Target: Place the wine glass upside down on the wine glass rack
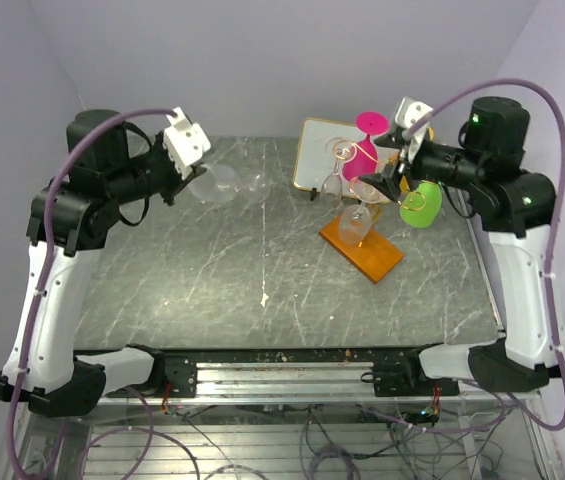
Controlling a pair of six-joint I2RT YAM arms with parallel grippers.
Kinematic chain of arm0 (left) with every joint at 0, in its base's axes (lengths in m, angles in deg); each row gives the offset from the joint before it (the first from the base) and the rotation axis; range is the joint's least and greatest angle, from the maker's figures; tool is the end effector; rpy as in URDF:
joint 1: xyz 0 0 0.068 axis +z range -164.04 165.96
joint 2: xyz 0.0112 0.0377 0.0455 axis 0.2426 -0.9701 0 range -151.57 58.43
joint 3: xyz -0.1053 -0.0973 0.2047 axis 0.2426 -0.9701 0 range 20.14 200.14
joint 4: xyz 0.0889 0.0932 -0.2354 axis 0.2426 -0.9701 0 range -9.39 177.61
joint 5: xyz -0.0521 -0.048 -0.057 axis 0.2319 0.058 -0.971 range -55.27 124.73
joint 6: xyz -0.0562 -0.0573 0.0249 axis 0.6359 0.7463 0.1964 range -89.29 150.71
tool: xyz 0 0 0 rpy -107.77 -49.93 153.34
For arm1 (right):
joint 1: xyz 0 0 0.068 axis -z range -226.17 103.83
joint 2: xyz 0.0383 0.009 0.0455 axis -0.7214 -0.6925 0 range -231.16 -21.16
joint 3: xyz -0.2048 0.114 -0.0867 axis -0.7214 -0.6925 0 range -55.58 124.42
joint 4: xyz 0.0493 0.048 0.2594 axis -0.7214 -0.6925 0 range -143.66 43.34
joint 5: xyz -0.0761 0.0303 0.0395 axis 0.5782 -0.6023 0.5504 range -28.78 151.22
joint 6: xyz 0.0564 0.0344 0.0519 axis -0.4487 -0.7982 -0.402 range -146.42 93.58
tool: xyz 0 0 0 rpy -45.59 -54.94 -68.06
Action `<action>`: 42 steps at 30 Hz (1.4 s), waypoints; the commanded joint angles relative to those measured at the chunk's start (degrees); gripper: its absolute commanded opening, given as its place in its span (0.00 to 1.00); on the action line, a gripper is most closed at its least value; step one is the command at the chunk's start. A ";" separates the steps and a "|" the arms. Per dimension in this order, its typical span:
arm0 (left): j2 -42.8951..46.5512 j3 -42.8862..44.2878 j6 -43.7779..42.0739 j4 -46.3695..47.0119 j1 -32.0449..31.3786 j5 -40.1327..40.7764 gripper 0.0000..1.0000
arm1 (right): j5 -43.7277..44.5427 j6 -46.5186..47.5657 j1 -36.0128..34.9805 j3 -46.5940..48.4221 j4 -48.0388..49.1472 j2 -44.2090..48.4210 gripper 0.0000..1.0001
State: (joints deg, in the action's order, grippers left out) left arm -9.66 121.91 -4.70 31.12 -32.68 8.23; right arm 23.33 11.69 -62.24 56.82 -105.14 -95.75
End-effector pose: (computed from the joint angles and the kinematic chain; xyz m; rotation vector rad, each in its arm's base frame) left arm 0.2131 -0.1066 0.4720 1.1343 1.5660 -0.2598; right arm 0.2205 0.1105 0.5006 -1.2126 1.4229 0.3723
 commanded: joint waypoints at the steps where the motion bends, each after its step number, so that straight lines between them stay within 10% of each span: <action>1: -3.11 6.97 10.15 9.08 -0.48 -6.53 0.07 | -8.66 -15.44 0.43 -3.93 13.29 -2.97 0.66; 16: -7.38 11.41 25.85 23.05 -0.53 -7.34 0.07 | -7.08 -53.50 -3.49 -10.45 37.99 -10.13 0.61; 42: -7.68 9.40 24.76 23.26 -0.51 -9.62 0.07 | -5.88 -60.66 -5.98 -12.15 42.13 -14.24 0.30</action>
State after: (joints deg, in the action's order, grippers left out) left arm -18.21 131.14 20.04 50.55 -32.74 0.64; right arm 17.88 -48.15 -68.04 42.88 -64.14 -109.08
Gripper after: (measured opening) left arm 0.107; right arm 0.322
